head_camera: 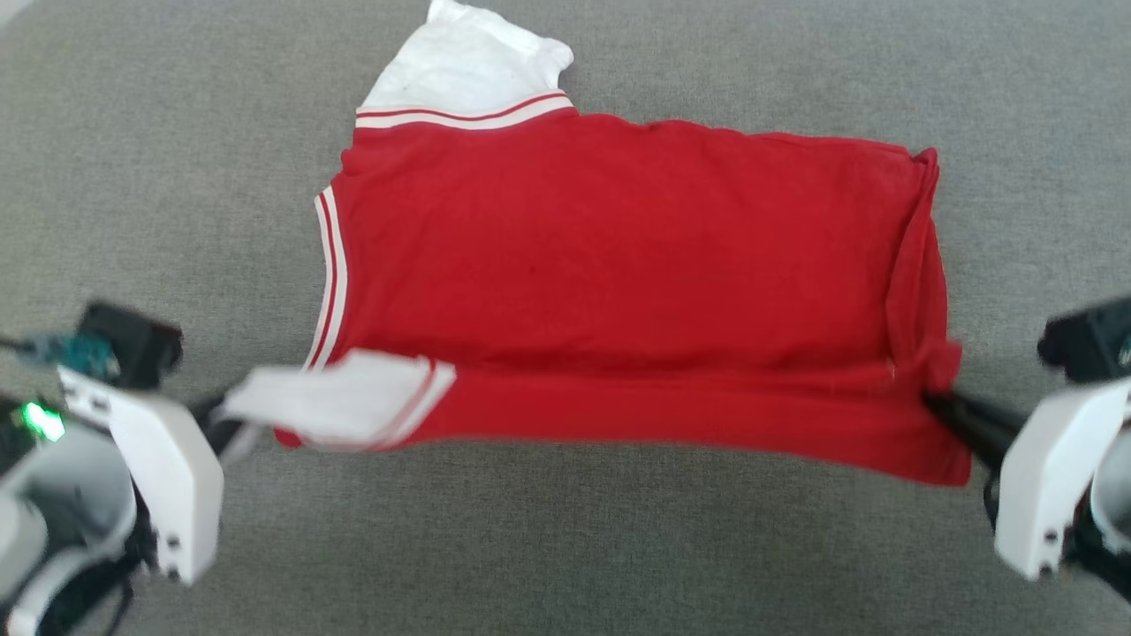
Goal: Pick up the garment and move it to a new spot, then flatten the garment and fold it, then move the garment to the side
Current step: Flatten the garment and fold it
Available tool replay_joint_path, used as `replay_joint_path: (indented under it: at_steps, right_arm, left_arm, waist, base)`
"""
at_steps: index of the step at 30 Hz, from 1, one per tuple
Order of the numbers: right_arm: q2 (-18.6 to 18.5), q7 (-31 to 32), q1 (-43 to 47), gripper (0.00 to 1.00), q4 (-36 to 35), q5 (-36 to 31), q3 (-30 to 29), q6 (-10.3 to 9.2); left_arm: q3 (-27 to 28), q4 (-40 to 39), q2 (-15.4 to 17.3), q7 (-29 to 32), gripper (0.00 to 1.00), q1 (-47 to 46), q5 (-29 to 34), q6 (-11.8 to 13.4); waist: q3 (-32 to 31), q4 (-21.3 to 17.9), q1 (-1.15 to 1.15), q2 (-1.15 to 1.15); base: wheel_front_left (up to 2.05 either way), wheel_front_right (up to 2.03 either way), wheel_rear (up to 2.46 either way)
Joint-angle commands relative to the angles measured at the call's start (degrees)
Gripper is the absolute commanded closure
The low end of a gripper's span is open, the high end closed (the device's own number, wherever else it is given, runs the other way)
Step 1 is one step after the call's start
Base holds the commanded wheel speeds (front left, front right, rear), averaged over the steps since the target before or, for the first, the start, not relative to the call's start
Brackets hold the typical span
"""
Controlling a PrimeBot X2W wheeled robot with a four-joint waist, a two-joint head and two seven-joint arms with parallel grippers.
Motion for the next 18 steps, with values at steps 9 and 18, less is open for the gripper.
replay_joint_path:
  at_steps: [9, 18]
  right_arm:
    - [-0.12, -5.65, -12.58, 1.0, 8.13, -3.04, 2.52, -0.02]
    - [-1.39, -11.79, -23.54, 1.0, 22.97, -4.09, 8.74, -0.02]
  left_arm:
    - [0.05, 12.03, -7.76, 2.66, 1.0, -13.28, 5.97, -7.9]
    - [-2.25, 31.38, -18.72, 1.79, 1.0, -21.39, 8.06, -16.1]
  waist:
    - [2.32, 0.1, 0.0, 0.0]
    - [5.38, -0.3, 0.0, 0.0]
  base:
    - [0.0, 0.0, 0.0]
    - [0.0, 0.0, 0.0]
